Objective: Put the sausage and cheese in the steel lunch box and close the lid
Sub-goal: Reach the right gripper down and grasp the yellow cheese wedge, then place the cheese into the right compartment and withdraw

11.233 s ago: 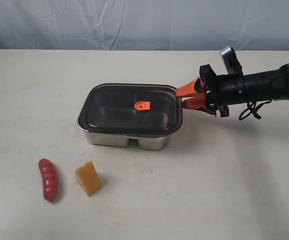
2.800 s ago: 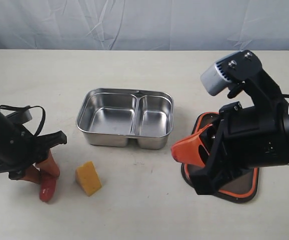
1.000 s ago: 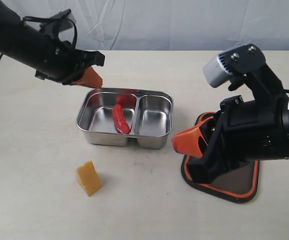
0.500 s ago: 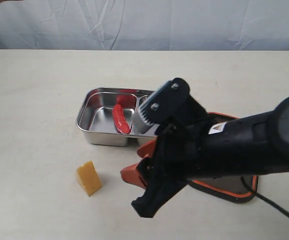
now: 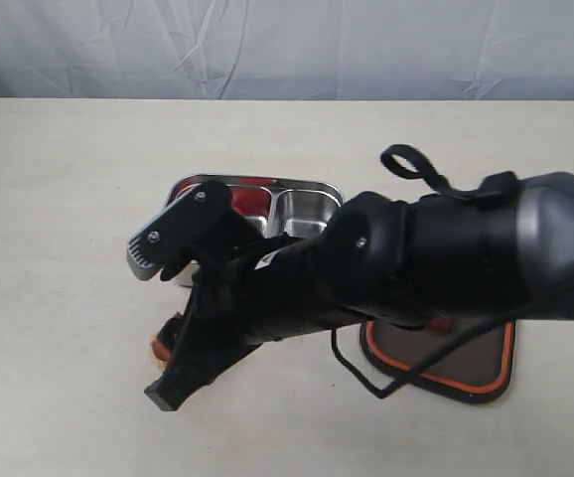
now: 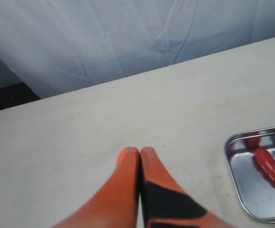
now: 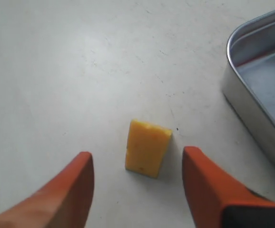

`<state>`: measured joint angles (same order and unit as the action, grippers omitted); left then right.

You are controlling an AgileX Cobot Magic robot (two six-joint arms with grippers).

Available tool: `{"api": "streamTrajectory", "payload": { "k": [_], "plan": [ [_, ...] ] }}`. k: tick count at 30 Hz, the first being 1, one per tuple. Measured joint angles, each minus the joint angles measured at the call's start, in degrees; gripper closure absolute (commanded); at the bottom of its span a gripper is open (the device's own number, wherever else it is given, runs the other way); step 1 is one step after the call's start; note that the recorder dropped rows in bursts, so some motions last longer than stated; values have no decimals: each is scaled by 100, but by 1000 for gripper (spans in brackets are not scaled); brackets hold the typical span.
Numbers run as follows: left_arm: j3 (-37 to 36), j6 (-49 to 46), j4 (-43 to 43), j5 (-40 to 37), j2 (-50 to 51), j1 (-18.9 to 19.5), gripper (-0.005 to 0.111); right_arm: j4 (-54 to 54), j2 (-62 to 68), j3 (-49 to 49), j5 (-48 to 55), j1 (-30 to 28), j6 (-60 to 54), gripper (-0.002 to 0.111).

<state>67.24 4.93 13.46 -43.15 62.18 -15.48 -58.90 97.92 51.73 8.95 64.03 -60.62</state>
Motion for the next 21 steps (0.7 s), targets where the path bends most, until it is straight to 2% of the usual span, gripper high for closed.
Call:
{"api": "streamTrajectory", "payload": {
  "k": [21],
  "plan": [
    [0,22,291,-214,0,0,107,-265,1436,840,-57,14,0,48]
  ]
}}
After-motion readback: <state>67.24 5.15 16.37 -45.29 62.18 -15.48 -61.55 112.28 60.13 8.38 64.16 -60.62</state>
